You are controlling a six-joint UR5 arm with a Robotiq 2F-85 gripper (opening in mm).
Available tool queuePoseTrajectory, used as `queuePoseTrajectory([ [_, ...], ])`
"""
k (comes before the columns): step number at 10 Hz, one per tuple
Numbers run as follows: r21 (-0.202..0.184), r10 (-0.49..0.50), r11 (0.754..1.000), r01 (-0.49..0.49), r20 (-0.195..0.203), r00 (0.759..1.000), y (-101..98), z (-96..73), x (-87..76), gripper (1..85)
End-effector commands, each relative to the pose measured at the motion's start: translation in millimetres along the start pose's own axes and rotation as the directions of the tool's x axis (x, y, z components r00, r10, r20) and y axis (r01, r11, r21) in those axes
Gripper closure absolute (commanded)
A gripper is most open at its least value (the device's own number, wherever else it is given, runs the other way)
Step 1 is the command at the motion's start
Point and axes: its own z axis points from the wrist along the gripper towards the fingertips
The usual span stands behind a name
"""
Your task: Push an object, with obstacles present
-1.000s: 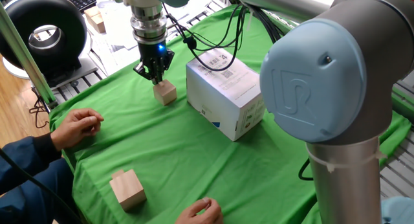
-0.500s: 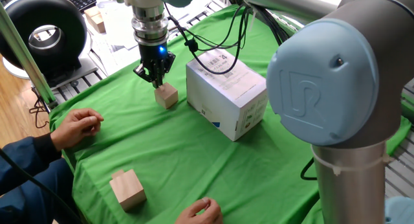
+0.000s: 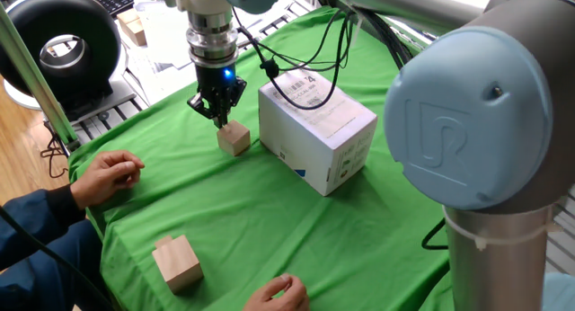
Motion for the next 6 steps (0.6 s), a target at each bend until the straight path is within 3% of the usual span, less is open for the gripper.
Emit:
queuePoseTrajectory([
  [1,-0.02,0.011,1.0,-0.011,0.007,1.0,5.3,0.9,10.9,68.7],
  [6,-0.029,0.009,1.0,-0.009,0.021,1.0,5.3,4.2,28.7,69.7],
])
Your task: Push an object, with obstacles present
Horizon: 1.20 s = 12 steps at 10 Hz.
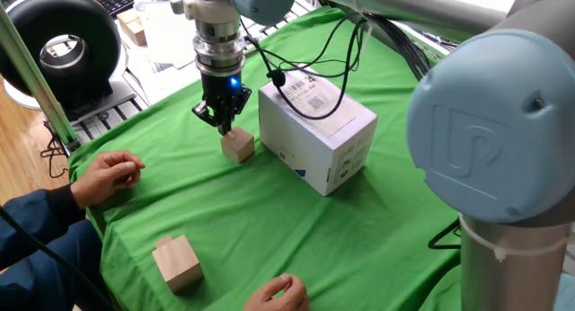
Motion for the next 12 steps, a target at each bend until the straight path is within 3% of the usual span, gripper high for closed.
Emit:
queuePoseTrajectory([
  [1,-0.014,0.004,1.0,-0.004,0.006,1.0,2.4,-2.4,15.1,69.7],
  [5,-0.015,0.001,1.0,-0.001,0.019,1.0,2.8,-0.3,29.1,70.0],
  [10,-0.006,-0.006,1.0,0.006,0.005,1.0,0.8,-14.5,40.7,71.0],
  [12,0.052,-0.051,0.997,0.051,0.001,0.999,-15.1,-22.7,33.6,70.7],
])
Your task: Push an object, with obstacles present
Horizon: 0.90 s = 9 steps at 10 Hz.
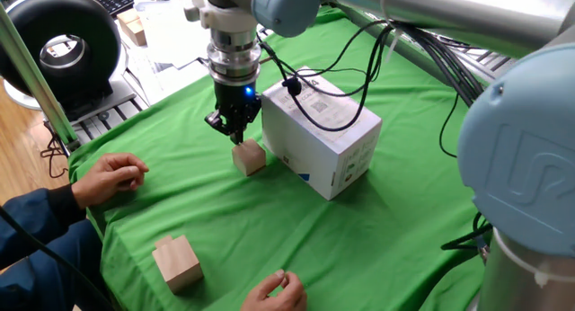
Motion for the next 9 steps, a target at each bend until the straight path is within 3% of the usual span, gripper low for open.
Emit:
queuePoseTrajectory([
  [1,0.068,-0.059,0.996,0.059,-0.012,0.998,-21.9,-21.5,-11.7,70.7],
  [4,0.104,-0.069,0.992,0.074,-0.048,0.996,-36.5,-63.5,-32.4,75.0],
  [6,0.112,-0.06,0.992,0.065,-0.044,0.997,-47.9,-79.6,-42.1,84.7],
  [9,0.083,-0.081,0.994,0.078,0.037,0.996,-59.1,-90.7,-73.4,84.7],
])
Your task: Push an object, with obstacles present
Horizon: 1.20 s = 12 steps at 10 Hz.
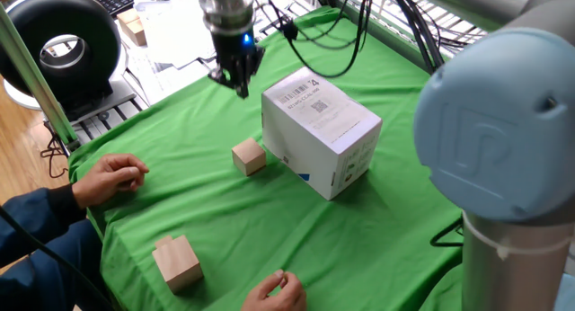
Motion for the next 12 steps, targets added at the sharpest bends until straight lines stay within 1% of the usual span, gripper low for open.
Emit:
queuePoseTrajectory([
  [1,-0.02,-0.008,1.0,0.009,0.07,0.998,-18.6,-18.3,-30.6,84.7],
  [3,-0.011,0.0,1.0,0.001,0.117,0.993,-35.6,-21.5,-48.0,84.7],
  [4,-0.014,0.005,1.0,-0.003,0.134,0.991,-38.1,-18.2,-56.9,84.7],
  [6,-0.017,0.013,1.0,-0.011,0.152,0.988,-37.8,-9.9,-69.2,84.7],
  [8,-0.023,0.016,1.0,-0.012,0.151,0.988,-36.5,-8.9,-69.7,84.7],
  [9,-0.036,0.018,0.999,-0.013,0.151,0.988,-33.1,-9.4,-69.3,84.7],
  [10,-0.037,0.018,0.999,-0.013,0.14,0.99,-32.8,-10.3,-65.5,84.7],
  [12,-0.05,0.019,0.999,-0.012,0.134,0.991,-29.3,-10.0,-64.1,84.7],
])
